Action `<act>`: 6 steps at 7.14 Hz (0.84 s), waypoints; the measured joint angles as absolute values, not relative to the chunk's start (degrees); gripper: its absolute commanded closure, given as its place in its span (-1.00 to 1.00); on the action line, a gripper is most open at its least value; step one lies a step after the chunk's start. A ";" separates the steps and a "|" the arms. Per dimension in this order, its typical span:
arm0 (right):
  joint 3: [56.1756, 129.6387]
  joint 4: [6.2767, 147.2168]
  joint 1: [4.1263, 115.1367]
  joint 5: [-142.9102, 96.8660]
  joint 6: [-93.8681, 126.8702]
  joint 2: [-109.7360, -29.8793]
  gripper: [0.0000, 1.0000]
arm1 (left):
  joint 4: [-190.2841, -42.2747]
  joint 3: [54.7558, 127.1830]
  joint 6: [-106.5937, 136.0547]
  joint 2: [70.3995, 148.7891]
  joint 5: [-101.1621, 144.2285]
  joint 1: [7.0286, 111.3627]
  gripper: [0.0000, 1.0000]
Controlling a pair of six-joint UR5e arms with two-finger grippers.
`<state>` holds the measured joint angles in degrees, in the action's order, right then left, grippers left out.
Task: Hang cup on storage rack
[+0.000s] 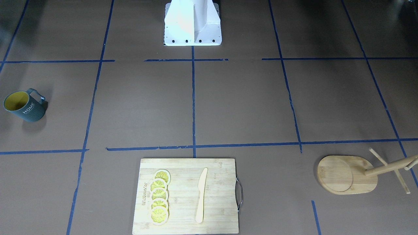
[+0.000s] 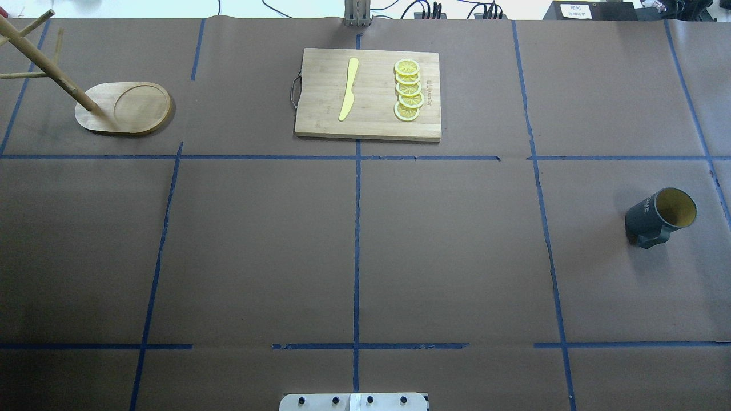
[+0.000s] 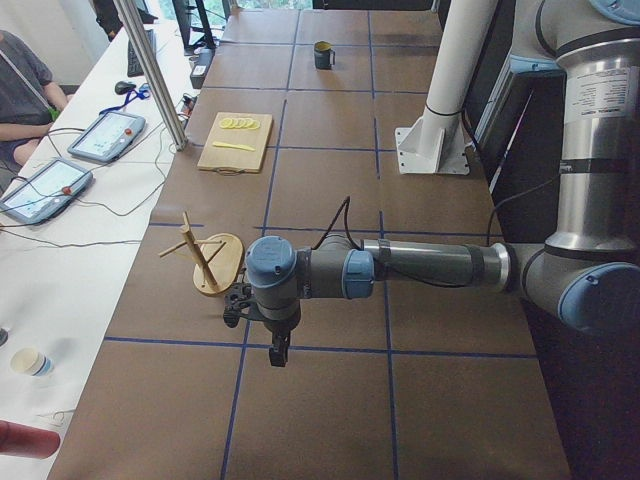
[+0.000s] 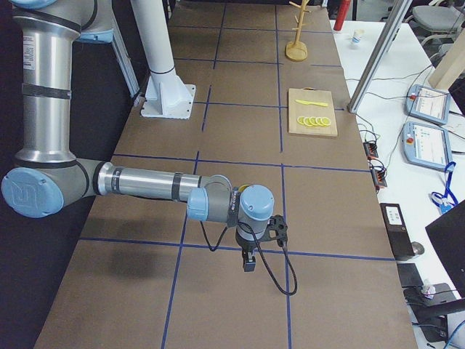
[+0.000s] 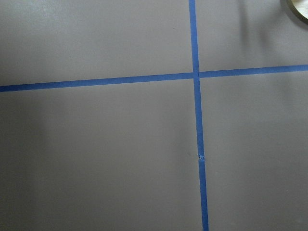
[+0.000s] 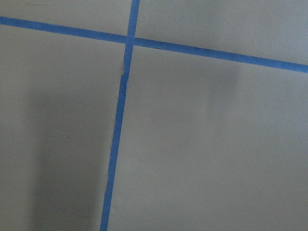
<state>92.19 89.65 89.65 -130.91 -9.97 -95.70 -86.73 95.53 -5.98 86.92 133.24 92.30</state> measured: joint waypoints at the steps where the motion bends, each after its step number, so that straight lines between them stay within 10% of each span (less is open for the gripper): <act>1: 92.26 89.63 89.60 -130.90 -9.98 -95.63 -1.00 | -86.74 95.65 -6.00 86.90 133.24 92.08 -1.00; 6: 94.71 89.59 85.10 -135.26 -9.31 -90.67 -1.00 | -86.74 96.55 -5.98 84.69 133.24 90.38 -1.00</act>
<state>94.71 89.59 85.10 -135.26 -9.31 -90.67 -86.74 96.55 -5.98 84.69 133.24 90.38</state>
